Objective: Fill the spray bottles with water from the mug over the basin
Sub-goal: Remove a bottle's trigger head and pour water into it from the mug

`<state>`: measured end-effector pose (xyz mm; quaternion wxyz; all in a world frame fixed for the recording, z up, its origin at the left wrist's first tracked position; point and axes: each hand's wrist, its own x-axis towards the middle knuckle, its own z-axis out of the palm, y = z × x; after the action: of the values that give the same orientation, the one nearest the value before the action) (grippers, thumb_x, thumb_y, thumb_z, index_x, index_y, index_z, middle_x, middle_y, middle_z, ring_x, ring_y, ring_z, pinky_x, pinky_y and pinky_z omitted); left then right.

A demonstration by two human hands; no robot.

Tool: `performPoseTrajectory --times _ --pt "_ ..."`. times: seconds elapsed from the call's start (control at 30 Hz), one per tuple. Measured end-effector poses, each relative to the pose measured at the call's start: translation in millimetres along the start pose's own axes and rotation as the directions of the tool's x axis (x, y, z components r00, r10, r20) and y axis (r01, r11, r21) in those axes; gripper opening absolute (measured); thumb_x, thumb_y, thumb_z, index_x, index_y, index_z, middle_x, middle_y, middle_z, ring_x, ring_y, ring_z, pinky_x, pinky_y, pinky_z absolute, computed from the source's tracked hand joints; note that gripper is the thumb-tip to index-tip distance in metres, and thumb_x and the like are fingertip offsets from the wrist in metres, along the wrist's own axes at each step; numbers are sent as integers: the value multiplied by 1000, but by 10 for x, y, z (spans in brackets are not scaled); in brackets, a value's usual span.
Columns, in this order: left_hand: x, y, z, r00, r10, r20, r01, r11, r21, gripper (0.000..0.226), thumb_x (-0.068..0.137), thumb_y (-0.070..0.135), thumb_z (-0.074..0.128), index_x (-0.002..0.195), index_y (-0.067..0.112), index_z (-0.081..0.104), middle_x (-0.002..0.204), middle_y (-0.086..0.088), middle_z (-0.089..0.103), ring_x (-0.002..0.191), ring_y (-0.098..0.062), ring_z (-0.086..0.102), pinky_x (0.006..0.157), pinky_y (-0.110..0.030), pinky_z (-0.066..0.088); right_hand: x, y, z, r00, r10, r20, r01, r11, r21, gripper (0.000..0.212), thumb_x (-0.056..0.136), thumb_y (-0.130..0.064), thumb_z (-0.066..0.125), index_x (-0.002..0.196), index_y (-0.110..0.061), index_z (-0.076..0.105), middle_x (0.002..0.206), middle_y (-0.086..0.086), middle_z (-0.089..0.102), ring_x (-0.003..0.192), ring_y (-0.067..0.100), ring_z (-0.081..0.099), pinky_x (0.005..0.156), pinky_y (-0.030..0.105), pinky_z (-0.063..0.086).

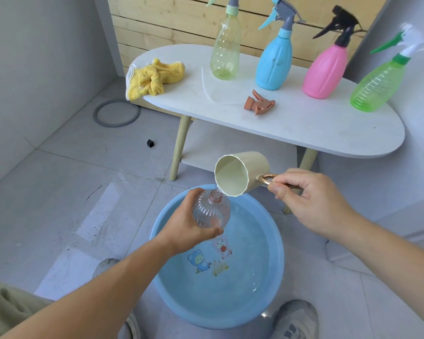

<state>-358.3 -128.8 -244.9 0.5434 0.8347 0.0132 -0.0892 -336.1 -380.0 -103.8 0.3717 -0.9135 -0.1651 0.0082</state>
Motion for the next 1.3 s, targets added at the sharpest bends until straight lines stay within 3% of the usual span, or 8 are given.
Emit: performPoseTrajectory --times 0.13,0.27,0.53,0.77,0.9,1.3 --pt "-4 -8 -7 1000 3 4 -3 1000 1 93 65 36 93 140 35 38 128 18 56 117 -2 56 89 -12 43 6 -12 -2 1000 -16 -7 16 1000 -18 14 93 -23 63 86 -23 75 80 -16 63 77 5 57 65 10 38" --pt "-13 -2 -9 1000 -8 5 8 1000 7 93 66 34 94 141 35 38 128 20 55 117 -1 55 83 -5 42 7 -12 -6 999 -31 -13 30 999 -35 14 93 -23 63 86 -22 75 80 -16 62 77 4 57 64 10 37" --pt "-14 0 -4 1000 -13 3 13 1000 26 96 66 36 93 143 34 36 131 16 54 118 -7 55 90 -16 43 17 12 -7 998 -66 -6 66 995 -79 16 92 -27 61 80 -23 72 74 -9 59 76 7 53 61 12 33" --pt "-20 12 -9 1000 -26 4 26 999 25 95 67 35 93 143 34 36 130 16 54 116 -4 55 80 -4 41 27 14 -4 995 -96 -4 95 988 -125 16 93 -25 62 78 -28 70 72 -13 58 81 6 53 65 10 34" --pt "-24 9 -5 1000 -25 1 25 999 27 96 67 35 93 144 34 35 132 15 53 118 -8 54 88 -12 42 32 25 -5 992 -125 -5 122 981 -152 17 92 -23 63 78 -31 69 76 -18 57 82 3 53 70 8 34" --pt "-23 -4 1 1000 -20 4 20 999 34 97 66 35 94 144 33 36 131 16 52 119 -7 53 95 -20 43 51 66 12 976 -216 -10 208 952 -226 20 90 -29 58 77 -19 69 68 -8 54 78 17 52 73 19 39"
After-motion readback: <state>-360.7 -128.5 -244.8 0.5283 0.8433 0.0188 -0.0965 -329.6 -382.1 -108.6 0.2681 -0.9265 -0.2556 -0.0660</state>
